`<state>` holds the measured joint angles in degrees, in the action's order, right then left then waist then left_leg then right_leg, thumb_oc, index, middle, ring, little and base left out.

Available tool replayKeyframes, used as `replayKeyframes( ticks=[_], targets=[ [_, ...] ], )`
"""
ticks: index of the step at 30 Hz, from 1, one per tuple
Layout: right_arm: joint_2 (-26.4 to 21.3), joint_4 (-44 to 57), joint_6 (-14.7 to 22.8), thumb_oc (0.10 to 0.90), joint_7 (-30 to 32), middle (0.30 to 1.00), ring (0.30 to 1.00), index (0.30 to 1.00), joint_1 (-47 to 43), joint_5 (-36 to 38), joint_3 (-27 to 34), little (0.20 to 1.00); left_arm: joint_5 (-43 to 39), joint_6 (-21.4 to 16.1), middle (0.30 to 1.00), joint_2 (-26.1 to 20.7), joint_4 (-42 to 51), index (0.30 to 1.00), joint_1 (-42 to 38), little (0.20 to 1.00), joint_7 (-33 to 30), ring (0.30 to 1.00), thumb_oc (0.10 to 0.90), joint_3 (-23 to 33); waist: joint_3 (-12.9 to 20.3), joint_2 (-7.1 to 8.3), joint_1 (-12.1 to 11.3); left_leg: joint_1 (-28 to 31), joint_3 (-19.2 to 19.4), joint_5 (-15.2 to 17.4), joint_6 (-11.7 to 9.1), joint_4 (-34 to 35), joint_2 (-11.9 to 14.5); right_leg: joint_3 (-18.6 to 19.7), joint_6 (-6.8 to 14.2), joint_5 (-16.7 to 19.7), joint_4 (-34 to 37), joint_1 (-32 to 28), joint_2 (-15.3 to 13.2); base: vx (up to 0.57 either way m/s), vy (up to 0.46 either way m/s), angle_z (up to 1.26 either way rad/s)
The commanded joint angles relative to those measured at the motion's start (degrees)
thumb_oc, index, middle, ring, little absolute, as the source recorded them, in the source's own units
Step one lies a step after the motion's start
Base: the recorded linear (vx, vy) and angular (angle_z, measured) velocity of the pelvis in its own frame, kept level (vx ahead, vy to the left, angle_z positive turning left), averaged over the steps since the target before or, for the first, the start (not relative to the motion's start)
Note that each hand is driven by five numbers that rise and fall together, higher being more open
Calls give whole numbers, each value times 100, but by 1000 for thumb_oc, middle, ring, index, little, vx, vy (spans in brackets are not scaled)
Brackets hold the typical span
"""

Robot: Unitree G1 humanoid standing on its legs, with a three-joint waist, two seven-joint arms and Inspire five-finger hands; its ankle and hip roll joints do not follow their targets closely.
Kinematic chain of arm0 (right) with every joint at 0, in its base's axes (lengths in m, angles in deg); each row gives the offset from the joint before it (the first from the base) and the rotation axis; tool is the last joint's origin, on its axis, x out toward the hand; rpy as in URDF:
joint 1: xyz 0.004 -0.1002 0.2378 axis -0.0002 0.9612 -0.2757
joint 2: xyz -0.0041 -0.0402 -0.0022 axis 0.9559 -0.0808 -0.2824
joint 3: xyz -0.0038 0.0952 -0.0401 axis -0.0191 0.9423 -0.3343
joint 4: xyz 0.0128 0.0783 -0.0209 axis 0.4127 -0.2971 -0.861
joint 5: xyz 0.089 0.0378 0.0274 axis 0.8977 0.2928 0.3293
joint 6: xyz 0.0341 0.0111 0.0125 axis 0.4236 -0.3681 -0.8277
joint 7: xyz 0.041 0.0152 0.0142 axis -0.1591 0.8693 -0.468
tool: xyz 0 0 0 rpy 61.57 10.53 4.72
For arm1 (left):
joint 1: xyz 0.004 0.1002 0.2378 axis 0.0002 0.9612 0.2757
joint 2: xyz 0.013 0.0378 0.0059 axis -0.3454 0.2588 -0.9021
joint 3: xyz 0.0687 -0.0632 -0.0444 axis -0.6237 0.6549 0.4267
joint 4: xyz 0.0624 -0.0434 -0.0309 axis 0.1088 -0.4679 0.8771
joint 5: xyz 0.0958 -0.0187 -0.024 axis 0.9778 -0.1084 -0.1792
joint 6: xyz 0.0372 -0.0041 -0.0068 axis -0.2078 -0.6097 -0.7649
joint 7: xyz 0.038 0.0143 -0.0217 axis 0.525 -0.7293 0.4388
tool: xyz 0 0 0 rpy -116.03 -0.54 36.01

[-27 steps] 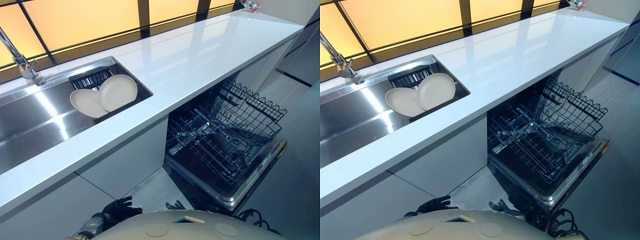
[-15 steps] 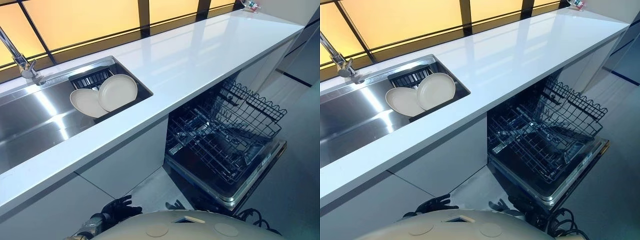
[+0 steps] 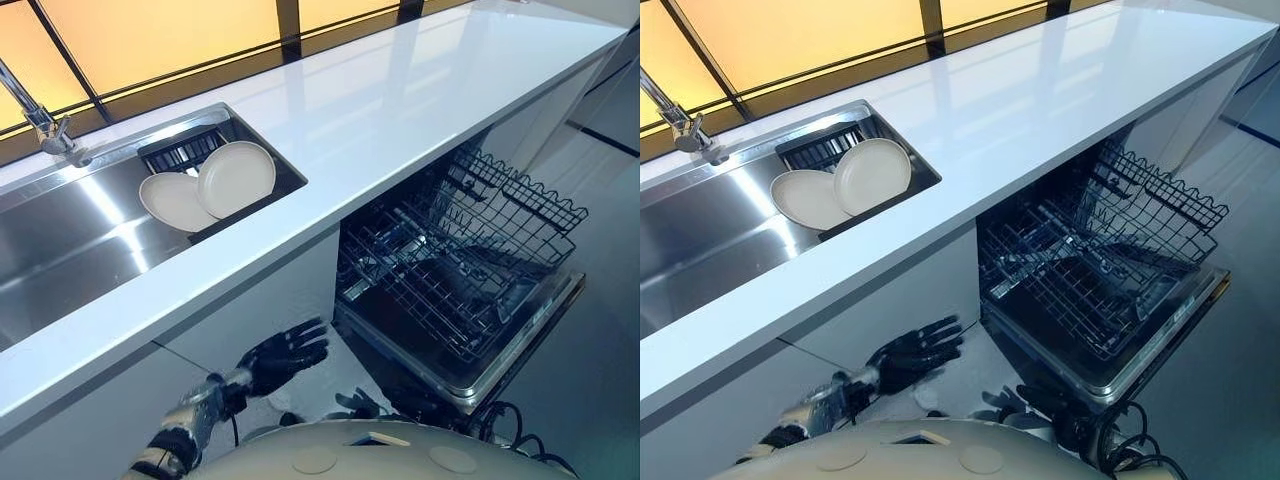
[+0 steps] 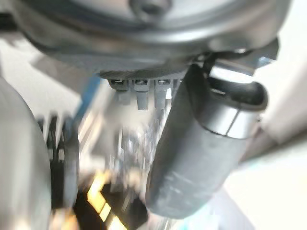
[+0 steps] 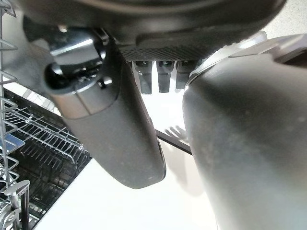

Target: Pick up plates and place into dishwasher.

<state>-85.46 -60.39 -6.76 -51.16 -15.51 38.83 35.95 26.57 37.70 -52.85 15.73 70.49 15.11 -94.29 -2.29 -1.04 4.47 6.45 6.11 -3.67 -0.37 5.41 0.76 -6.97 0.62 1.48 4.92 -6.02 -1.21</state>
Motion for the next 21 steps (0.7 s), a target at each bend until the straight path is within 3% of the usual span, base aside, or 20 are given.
replayKeyframes(
  ticks=[1, 3, 6, 8, 9, 11, 12, 14, 17, 18, 21],
  targets=[
    [77, 77, -103, 800, 68, 900, 900, 900, -368, 238, -295, 900, -727, 204, 900, -291, 1998, 900, -1020, 900, 113, 900, 800, -181, -52, -223, 41, -57, -179, 442, 154, -41, -292, -319, 368, -493, -669, 171, 106, 0, 0, 0],
    [113, 205, -95, 800, 213, 900, 900, 900, -310, 371, -420, 900, -1156, 294, 900, -627, 3296, 900, -1361, 900, -916, 900, 800, -196, -77, -222, 43, -67, -188, 428, 176, -41, -282, -311, 368, -498, -685, 181, 109, 0, 0, 0],
    [122, 287, -55, 800, 314, 900, 900, 900, -201, 437, -511, 900, -1602, -395, 900, -966, 4044, 900, -1853, 900, -1457, 900, 800, -99, -89, -221, 36, -59, -197, 428, 198, -41, -272, -314, 368, -500, -676, 155, 104, 0, 0, 0],
    [66, 246, -10, 800, 305, 900, 900, 900, -149, 637, -584, 900, -2500, -785, 900, -1114, 4670, 900, -2472, 900, -2524, 900, 800, 368, -60, -187, 19, -30, -235, 430, 177, -41, -263, -309, 347, -480, -628, 94, 108, 50, -7, -1],
    [71, 264, -18, 800, 325, 900, 900, 900, -143, 678, -597, 900, -2533, -843, 900, -1108, 4711, 900, -2563, 900, -2755, 900, 800, 448, -53, -177, 19, -26, -243, 431, 173, -41, -264, -306, 346, -475, -623, 87, 107, 61, -26, -1],
    [57, 320, -48, 800, 349, 900, 900, 900, -109, 754, -603, 900, -2304, -1202, 900, -1162, 4643, 900, -2930, 900, -3893, 900, 800, 715, -31, -144, 40, -15, -276, 424, 151, -41, -260, -293, 340, -451, -607, 72, 111, 64, -25, 5],
    [77, 343, -57, 800, 396, 900, 900, 900, -77, 804, -618, 900, -1981, -1473, 900, -1217, 4492, 900, -3200, 900, -4604, 900, 800, 917, -2, -128, 59, -11, -304, 409, 138, -41, -257, -273, 335, -433, -606, 76, 118, 77, -10, 6],
    [88, 214, -48, 800, 388, 900, 900, 900, -64, 763, -597, 900, -1346, -1726, 900, -1346, 4288, 900, -3525, 900, -5310, 900, 800, 1313, 50, -107, 68, -13, -374, 396, 111, -41, -258, -242, 317, -428, -602, 77, 126, 104, 0, 3],
    [88, 76, -23, 800, 375, 900, 900, 900, -65, 703, -571, 900, -893, -1674, 900, -1486, 4312, 900, -3740, 900, -5798, 900, 800, 1632, 90, -97, 60, -19, -445, 388, 91, -41, -266, -182, 301, -426, -600, 87, 136, 86, 9, -4],
    [82, 32, -10, 800, 338, 900, 900, 900, -37, 661, -534, 900, -118, -1445, 900, -1689, 4332, 900, -3852, 900, -6164, 900, 800, 1877, 104, -91, 64, -18, -467, 393, 84, -41, -276, -128, 298, -427, -608, 100, 142, 110, 25, -1],
    [78, -25, 54, 800, 303, 900, 900, 900, 19, 578, -493, 900, 1113, -871, 900, -2098, 4203, 900, -4069, 900, -6555, 900, 800, 2021, 112, -105, 86, 3, -485, 413, 94, -46, -297, -88, 302, -432, -627, 107, 143, 93, 38, 4]
  ],
)
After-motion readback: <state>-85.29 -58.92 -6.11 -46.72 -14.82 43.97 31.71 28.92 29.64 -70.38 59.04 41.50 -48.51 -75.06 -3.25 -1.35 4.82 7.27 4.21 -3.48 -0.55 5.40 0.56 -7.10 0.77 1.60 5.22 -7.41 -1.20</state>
